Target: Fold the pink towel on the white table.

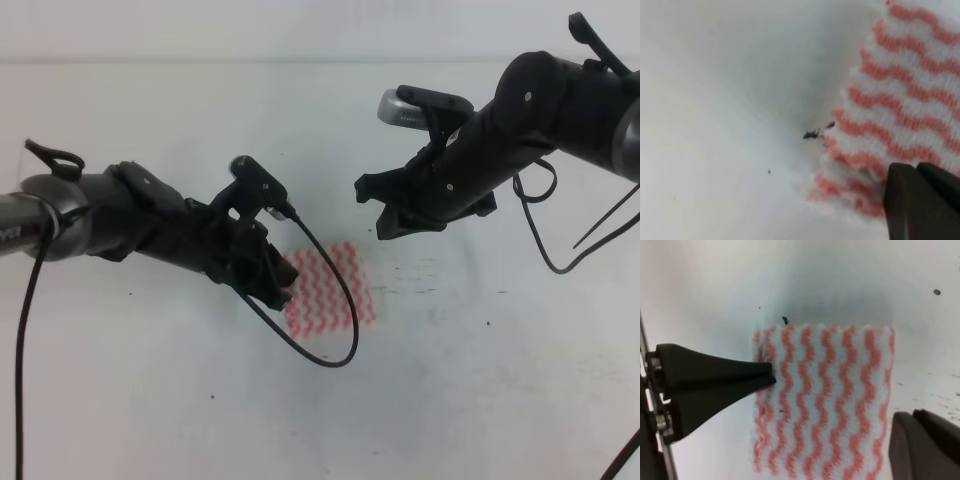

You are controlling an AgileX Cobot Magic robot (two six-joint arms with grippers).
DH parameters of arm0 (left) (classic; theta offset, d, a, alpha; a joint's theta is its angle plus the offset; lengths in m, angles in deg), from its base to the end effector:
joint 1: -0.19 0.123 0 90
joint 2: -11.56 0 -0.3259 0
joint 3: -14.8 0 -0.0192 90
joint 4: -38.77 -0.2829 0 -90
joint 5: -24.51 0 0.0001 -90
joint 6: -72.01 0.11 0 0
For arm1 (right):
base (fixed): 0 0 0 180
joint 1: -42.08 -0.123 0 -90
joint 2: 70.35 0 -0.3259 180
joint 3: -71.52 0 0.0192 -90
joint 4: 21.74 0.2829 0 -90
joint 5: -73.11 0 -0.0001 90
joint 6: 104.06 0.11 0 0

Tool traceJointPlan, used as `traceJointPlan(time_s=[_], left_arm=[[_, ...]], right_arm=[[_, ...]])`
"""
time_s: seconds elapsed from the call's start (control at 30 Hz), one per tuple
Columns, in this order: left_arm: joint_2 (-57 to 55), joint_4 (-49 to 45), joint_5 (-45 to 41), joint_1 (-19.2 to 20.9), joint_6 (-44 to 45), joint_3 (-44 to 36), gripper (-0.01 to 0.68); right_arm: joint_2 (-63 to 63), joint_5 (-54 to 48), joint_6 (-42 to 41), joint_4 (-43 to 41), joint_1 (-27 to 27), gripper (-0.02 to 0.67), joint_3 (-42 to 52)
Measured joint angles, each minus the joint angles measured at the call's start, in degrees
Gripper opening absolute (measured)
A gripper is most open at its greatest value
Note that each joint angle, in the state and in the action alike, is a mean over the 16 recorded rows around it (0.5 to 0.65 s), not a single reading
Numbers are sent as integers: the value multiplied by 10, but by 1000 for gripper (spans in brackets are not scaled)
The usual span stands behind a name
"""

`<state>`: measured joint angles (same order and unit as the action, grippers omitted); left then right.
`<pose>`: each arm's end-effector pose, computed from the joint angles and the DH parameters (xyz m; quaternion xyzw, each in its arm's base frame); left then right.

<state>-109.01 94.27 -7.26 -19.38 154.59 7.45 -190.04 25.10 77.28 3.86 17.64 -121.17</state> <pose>0.4120 -0.1972 0.1615 0.4600 0.8168 -0.1837 0.2956 0.4281 0.2334 0.2497 -0.0838 0.9546 0.2350 0.1626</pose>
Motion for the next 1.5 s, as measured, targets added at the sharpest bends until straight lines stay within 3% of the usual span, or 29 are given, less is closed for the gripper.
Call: traceJointPlan(time_s=[0.3, 0.67, 1.5], left_arm=[[20, -13, 13, 0, -16, 0, -5], [26, 41, 31, -1, -5, 17, -5], [-45, 100, -14, -7, 26, 41, -6]], right_arm=[[0, 3, 0, 1, 0, -18, 0], [0, 15, 0, 1, 0, -18, 0], [0, 34, 1, 2, 6, -18, 0]])
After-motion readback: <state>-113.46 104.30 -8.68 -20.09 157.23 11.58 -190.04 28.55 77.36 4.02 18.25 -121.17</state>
